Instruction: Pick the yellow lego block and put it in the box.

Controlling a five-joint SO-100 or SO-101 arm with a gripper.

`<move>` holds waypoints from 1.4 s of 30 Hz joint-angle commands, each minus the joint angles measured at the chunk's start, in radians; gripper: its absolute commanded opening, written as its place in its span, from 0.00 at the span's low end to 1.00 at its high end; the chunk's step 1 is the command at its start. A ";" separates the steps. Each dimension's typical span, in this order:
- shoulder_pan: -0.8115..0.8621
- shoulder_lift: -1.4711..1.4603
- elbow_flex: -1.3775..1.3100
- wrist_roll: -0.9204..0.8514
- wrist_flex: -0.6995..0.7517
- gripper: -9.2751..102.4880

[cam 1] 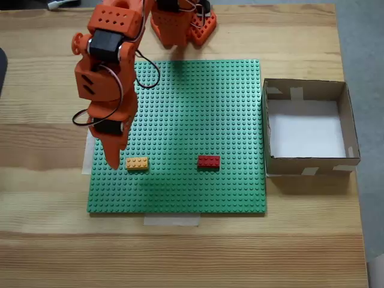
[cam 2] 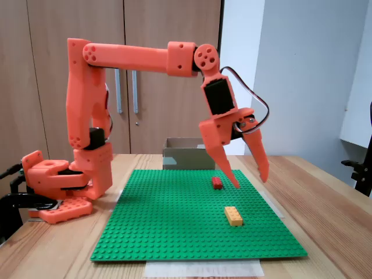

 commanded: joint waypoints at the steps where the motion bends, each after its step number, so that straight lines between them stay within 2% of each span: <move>1: -0.021 0.005 0.008 0.000 0.006 0.35; 10: -0.043 -0.066 0.021 -0.034 -0.005 0.38; 17: -0.026 -0.160 -0.043 -0.049 0.034 0.37; 27: -0.014 -0.232 -0.086 -0.080 0.006 0.36; 42: -0.025 -0.281 -0.106 -0.087 -0.014 0.30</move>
